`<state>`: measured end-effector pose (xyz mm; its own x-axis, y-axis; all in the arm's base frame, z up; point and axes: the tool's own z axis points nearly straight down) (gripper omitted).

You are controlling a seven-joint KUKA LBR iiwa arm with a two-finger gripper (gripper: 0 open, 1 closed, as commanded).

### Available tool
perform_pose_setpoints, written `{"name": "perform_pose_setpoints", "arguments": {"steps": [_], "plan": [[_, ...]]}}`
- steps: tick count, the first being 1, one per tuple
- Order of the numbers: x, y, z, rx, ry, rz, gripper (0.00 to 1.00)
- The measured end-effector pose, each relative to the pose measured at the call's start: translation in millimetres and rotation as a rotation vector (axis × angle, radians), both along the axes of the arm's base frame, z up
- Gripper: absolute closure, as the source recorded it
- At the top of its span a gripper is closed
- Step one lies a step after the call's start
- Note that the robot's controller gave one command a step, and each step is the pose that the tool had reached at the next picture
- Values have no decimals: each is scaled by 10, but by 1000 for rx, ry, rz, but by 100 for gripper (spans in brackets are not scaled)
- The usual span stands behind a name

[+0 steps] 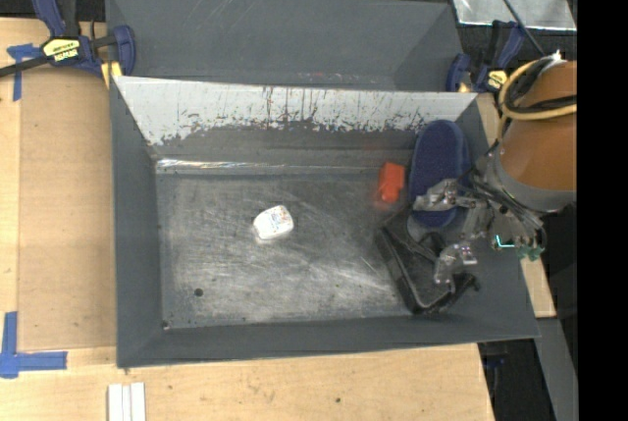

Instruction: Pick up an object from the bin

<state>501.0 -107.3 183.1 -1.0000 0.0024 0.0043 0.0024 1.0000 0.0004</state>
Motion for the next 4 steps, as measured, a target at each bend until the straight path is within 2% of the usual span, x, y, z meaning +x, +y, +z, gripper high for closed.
{"name": "perform_pose_setpoints", "arguments": {"steps": [1, 2, 3, 4], "plan": [[-85, -255, -709, -4, -16, 268, 0], [80, -405, -841, 2, -1, 544, 0], [62, -441, -873, 0, -11, 589, 0], [143, -368, -873, 15, -25, 945, 0]]}}
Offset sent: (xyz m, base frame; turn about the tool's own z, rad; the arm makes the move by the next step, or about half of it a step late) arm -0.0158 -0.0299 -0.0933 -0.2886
